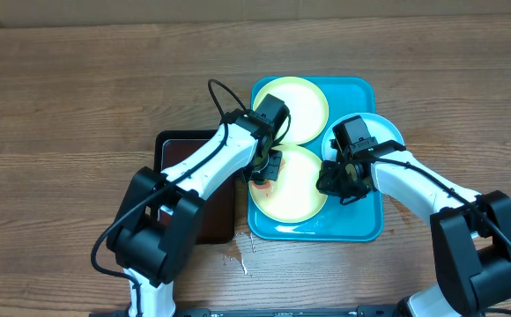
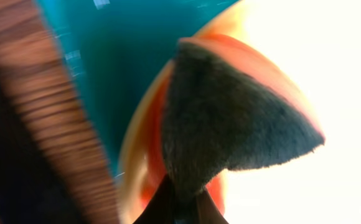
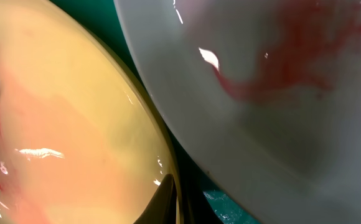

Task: Clean dirty plates on tray and stack at the side
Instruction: 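Lift the sponge with the left gripper and move it onto the lower yellow plate, then scrub the lower yellow plate with the sponge while the right gripper holds it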

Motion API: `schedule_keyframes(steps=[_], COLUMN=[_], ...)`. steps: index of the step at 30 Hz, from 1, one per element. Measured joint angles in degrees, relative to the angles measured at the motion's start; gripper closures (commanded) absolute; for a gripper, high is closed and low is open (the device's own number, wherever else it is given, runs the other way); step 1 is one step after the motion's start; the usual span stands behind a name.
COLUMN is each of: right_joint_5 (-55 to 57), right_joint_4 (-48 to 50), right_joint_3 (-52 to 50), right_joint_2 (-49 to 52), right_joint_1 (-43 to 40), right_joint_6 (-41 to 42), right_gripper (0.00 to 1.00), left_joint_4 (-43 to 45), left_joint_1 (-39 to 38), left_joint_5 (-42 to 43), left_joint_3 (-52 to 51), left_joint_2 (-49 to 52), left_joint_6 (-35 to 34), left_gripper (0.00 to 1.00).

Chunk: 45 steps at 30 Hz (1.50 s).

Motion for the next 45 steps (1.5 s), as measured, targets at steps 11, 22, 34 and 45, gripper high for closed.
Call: schedule_keyframes(steps=[11,22,34,45], right_joint_5=[0.2,0.3,0.4,0.5], right_joint_4=[0.0,0.0,0.0,0.0], right_joint_3=[0.0,0.1,0.1,0.1], right_joint_2=[0.0,0.0,0.0,0.0], right_joint_1=[0.0,0.0,0.0,0.0], right_joint_6=[0.0,0.0,0.0,0.0], right_gripper=[0.96,0.96,0.96,0.96], left_joint_4=[7.3,8.2,-6.8,-5.2], left_joint_1=[0.5,-0.1,4.1,2.5], left_joint_5=[21.2,17.8,6.5,13.0], left_joint_3=[0.4,0.5,2.7,2.5], left_joint_2=[3.1,3.6,3.5,3.5], left_joint_6=[-0.8,-10.6,-10.2,-5.2], left_gripper=[0.96,0.96,0.96,0.96])
